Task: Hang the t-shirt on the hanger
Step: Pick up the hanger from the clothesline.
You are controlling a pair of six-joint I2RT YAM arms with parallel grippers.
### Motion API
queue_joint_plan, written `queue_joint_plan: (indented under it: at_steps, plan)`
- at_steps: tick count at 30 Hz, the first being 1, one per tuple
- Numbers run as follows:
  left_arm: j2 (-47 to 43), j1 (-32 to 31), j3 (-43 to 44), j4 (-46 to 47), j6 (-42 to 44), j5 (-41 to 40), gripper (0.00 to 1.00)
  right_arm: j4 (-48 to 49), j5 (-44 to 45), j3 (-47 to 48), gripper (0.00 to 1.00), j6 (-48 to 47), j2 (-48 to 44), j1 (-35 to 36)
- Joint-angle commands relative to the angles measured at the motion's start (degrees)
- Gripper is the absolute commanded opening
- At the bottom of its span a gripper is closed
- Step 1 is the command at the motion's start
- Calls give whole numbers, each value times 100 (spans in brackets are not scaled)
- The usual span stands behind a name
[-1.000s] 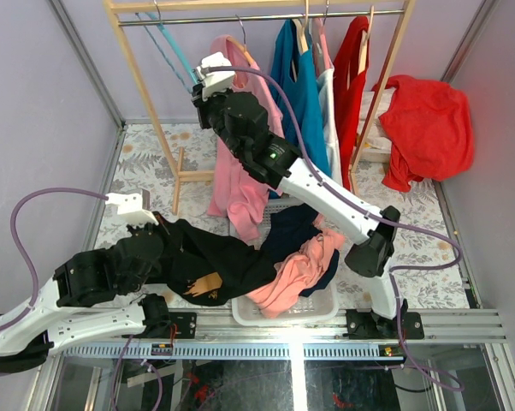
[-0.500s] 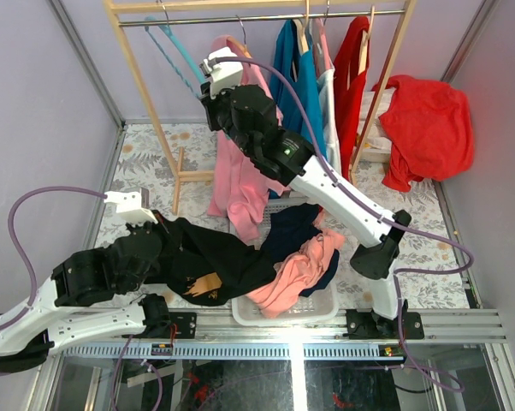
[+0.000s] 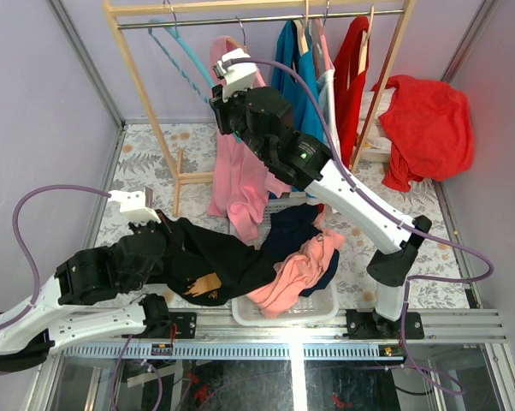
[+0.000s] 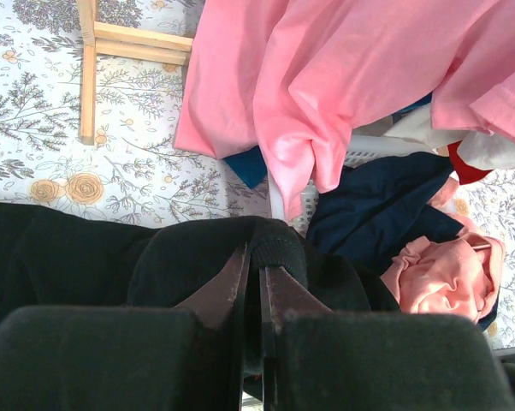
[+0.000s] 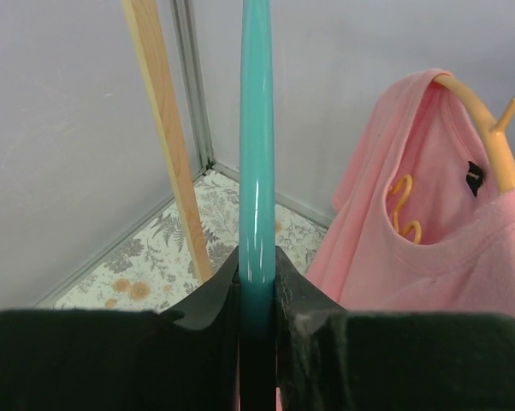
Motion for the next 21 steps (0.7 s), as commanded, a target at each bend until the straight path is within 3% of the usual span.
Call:
queue_joint_plan:
  at_steps: [1, 6, 21]
  plan:
    - [16, 21, 134, 120, -103, -117, 0, 305, -230, 171, 0, -6, -365, -7]
    - [50, 21, 221, 14, -109, -154, 0, 113, -315, 277, 0, 70, -331, -11]
    - [72, 21, 234, -24, -99, -189, 0, 1017, -380, -1123, 0, 156, -1159, -11]
